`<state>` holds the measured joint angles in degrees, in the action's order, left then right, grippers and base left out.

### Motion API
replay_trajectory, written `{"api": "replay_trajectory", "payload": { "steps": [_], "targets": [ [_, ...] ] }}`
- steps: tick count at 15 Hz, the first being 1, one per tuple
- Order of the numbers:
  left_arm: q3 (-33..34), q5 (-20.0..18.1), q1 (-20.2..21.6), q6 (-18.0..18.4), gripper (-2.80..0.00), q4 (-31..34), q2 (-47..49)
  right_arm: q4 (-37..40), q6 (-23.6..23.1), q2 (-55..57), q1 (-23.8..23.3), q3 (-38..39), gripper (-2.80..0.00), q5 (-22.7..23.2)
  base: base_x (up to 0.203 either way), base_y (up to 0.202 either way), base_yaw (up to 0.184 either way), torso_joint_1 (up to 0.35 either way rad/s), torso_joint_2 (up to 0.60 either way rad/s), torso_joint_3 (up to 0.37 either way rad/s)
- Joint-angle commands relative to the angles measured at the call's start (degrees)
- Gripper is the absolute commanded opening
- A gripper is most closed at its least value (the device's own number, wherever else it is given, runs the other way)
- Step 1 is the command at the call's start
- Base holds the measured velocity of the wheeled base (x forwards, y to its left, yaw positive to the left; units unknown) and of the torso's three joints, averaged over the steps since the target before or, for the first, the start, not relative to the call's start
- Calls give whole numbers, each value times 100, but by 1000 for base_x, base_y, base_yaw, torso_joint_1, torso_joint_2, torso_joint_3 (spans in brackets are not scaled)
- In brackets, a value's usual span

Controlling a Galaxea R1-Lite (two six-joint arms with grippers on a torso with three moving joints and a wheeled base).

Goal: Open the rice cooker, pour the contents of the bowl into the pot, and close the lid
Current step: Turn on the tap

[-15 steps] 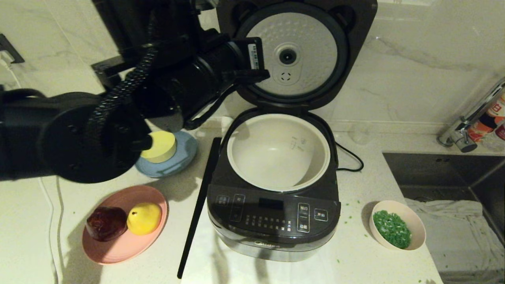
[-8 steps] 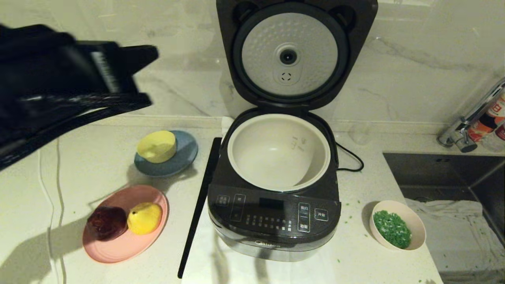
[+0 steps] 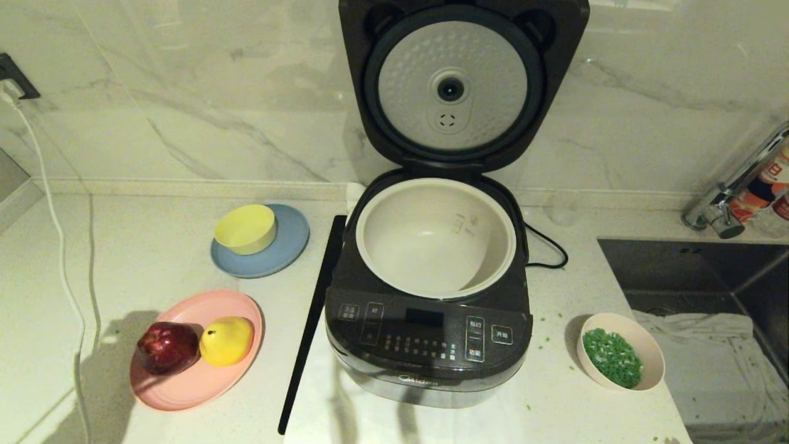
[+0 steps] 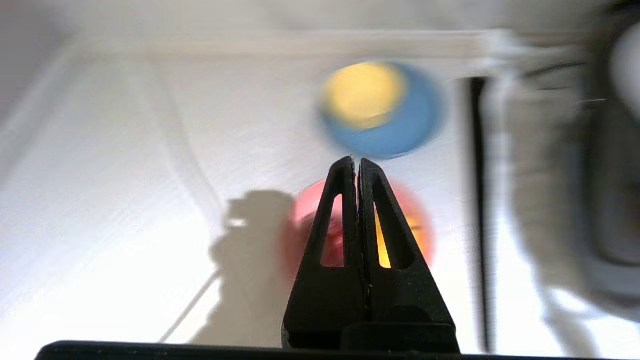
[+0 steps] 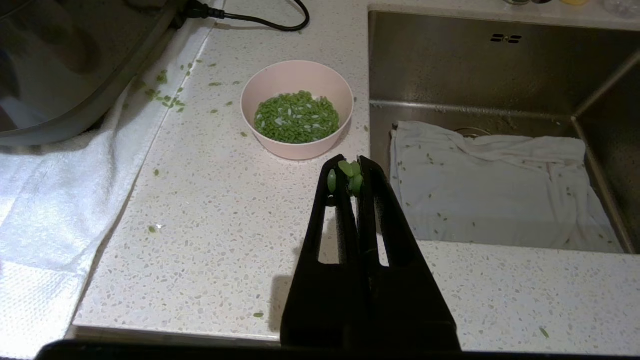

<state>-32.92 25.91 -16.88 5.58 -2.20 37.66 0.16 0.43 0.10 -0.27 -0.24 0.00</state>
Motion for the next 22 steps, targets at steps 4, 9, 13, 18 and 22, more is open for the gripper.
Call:
{"api": "replay_trajectory", "payload": {
  "steps": [4, 9, 13, 18, 22],
  "targets": [
    [1149, 99, 1578, -47, -280, 2, -2457, 2, 1, -1, 0, -2, -280, 0, 0, 0, 0, 0, 0, 0],
    [2358, -1275, 1719, -32, -280, 298, -3759, 2, 1, -1, 0, 7, -280, -9, 0, 0, 0, 0, 0, 0],
    [3207, -2183, 1723, -171, -280, -66, -3766, 2, 1, -1, 0, -2, -280, 0, 0, 0, 0, 0, 0, 0],
    [3336, -2573, 1723, -532, -280, 167, -3766, 2, 1, -1, 0, -2, -280, 0, 0, 0, 0, 0, 0, 0],
    [3345, -2568, 1723, -567, -280, 146, -3766, 2, 1, -1, 0, -2, -280, -2, 0, 0, 0, 0, 0, 0]
  ]
}}
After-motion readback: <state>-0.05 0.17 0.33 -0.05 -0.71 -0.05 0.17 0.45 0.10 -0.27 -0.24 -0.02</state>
